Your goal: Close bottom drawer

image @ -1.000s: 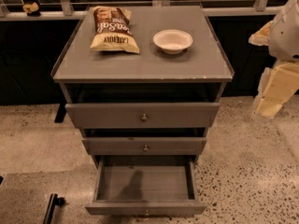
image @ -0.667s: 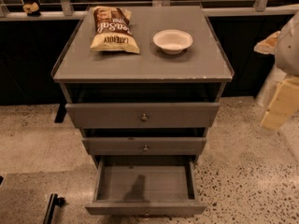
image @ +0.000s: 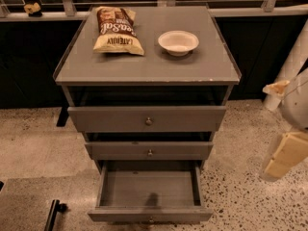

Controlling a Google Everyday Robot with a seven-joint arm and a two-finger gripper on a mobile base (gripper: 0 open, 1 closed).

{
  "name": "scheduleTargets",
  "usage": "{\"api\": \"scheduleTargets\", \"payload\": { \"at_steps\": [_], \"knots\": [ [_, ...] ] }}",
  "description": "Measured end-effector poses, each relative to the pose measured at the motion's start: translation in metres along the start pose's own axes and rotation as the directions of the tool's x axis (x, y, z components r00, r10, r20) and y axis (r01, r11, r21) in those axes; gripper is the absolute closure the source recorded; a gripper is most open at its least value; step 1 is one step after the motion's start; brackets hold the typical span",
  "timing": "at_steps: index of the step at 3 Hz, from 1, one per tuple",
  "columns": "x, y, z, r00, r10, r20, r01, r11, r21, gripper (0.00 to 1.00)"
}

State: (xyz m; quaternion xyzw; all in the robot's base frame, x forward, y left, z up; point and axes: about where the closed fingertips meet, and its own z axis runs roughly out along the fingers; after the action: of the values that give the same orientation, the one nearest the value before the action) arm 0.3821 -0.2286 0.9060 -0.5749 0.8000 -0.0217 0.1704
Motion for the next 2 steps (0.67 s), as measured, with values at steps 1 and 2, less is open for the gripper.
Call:
{"api": "scheduleTargets", "payload": {
  "at_steps": [1,2],
  "knots": [
    [0.007,0.02,0.039,1.0,0.013,-0.023,-0.014,0.9997,-0.022,0.0],
    [0.014,0.033,0.081,0.998,0.042,-0.052,-0.044,0.9984,-0.037,0.0]
  ]
}}
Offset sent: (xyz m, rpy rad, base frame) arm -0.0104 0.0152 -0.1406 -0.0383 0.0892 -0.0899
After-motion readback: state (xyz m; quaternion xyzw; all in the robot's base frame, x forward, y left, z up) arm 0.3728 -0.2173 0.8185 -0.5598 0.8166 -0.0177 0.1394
